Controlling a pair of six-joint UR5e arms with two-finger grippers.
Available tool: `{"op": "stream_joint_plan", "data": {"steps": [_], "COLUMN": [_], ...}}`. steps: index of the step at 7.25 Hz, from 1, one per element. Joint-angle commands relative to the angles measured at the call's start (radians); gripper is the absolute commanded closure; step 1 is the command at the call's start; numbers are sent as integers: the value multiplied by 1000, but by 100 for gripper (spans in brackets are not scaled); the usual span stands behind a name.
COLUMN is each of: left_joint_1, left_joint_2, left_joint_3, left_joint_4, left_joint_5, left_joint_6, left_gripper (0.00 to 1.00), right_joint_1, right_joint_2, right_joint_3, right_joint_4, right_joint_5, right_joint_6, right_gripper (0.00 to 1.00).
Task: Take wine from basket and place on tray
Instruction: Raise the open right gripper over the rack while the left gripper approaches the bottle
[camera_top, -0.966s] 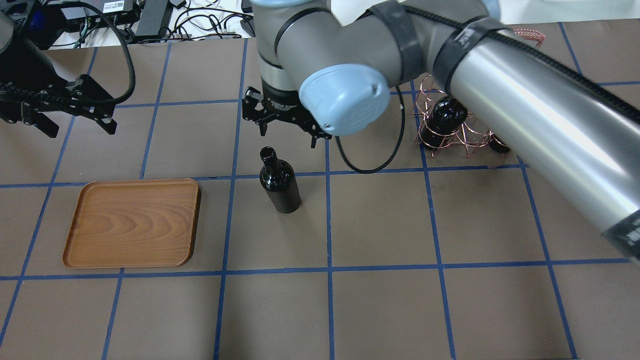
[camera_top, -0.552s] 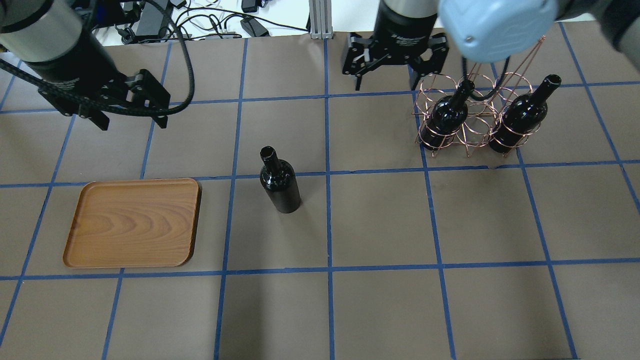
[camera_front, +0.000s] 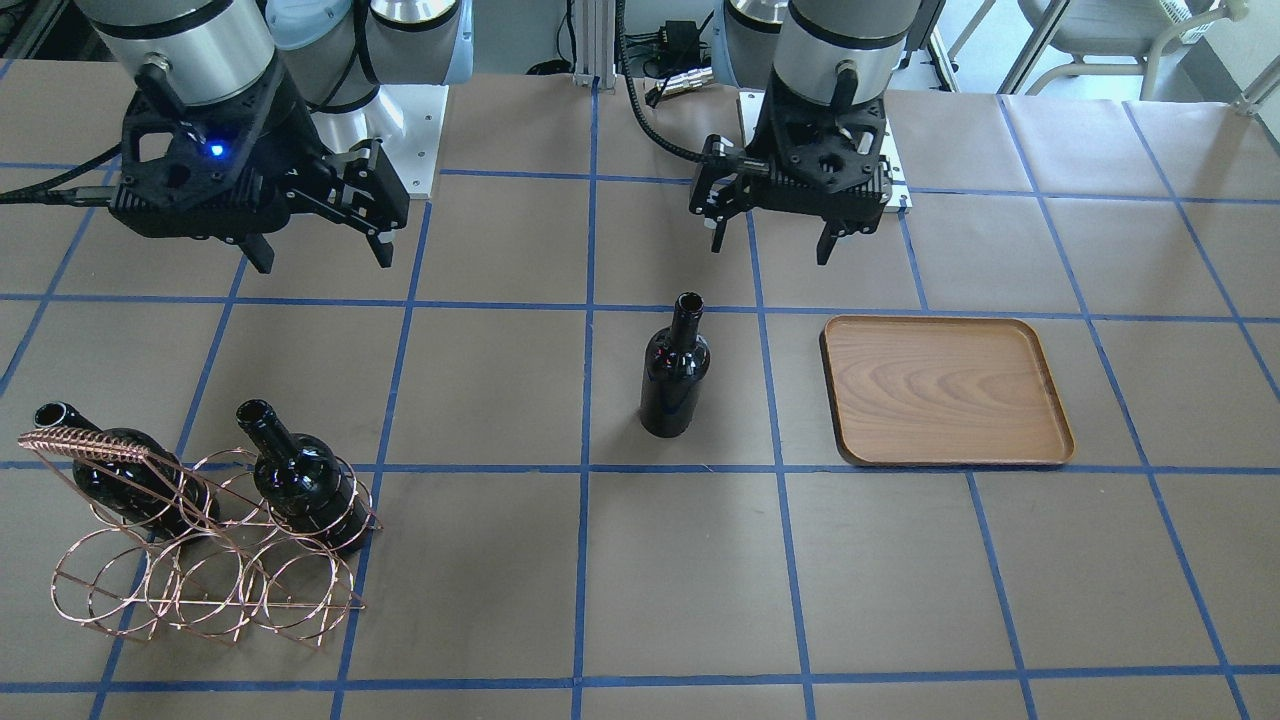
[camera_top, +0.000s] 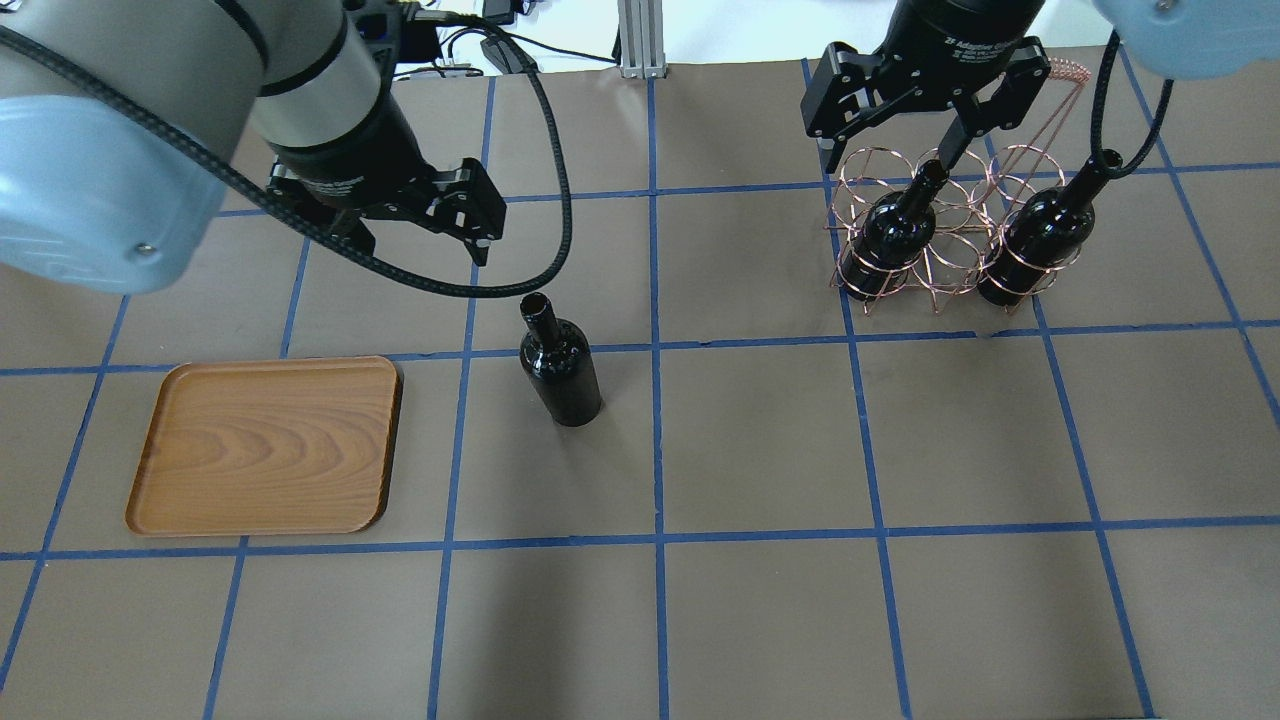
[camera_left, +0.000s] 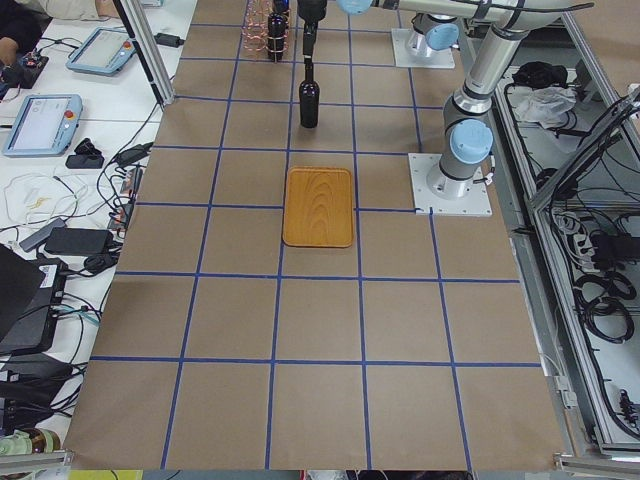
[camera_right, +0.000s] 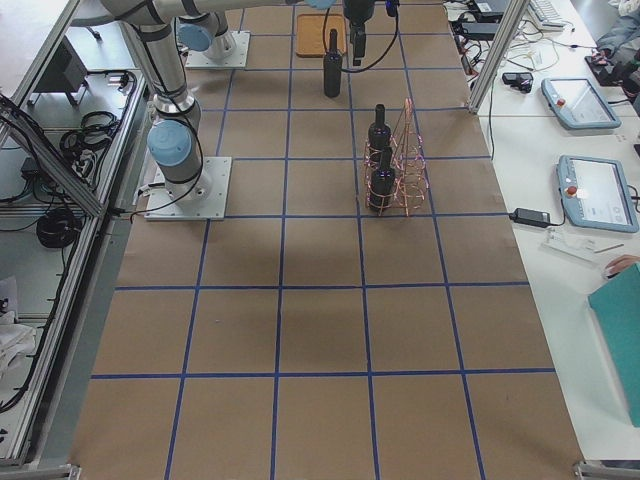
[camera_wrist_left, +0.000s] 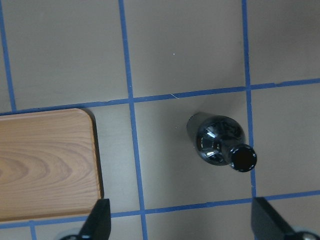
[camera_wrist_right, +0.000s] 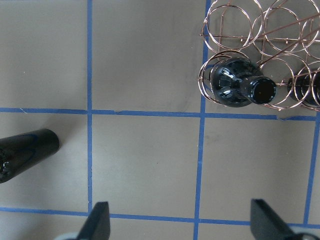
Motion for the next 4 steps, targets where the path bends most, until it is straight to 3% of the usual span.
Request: {"op": "stream_joint_plan", "data": {"steps": [1,4], "left_joint_1": [-40,-67], "left_joint_2": [-72,-132], "left_joint_3": [-2,-69], "left_joint_4": [52,148], "left_joint_5": [-2,-18], "left_joint_6": [-5,0], "left_gripper": [0,2], "right_joint_1": [-41,-39], "right_joint_2": [-19,-78], "right_joint_3": [3,83], "right_joint_4": [5,36], "right_joint_5": [-3,-29], "right_joint_6": [-13,-16], "right_gripper": [0,0]}}
